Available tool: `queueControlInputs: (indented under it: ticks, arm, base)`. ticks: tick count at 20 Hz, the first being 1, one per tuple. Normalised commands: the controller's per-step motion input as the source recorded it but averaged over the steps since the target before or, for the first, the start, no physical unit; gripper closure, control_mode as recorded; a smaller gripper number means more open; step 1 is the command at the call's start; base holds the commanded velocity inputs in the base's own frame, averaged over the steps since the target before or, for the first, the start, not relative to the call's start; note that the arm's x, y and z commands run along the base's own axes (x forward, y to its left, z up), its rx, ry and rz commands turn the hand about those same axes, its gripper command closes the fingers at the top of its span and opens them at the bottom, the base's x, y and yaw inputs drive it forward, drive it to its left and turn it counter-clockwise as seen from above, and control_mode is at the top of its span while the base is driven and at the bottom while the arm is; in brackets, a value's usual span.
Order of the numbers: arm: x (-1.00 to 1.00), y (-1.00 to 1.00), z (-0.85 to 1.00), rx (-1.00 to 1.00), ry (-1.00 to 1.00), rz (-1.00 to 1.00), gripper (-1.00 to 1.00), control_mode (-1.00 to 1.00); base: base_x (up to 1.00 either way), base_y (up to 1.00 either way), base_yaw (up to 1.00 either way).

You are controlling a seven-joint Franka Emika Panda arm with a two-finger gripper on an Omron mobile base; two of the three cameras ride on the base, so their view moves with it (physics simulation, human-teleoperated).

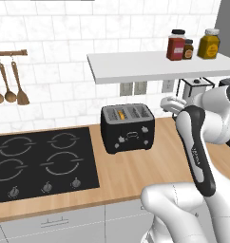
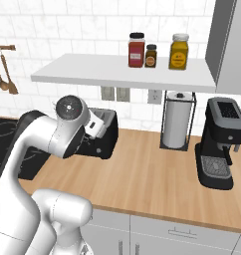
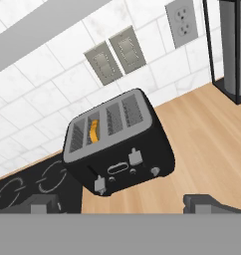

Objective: Start the toaster. Once the lever pops up, take the bread to the plate on the dining counter.

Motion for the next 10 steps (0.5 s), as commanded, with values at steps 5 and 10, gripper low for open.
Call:
queueControlInputs:
  ticks: [5,10]
  arm:
    - [0.0,0.0,0.0,0.0,0.0,0.0,-1.0,-1.0]
    - [0.0,0.0,0.0,0.0,0.0,0.0,-1.0,-1.0]
  base:
    - [0.0,0.0,0.0]
    - [0.0,0.0,0.0]
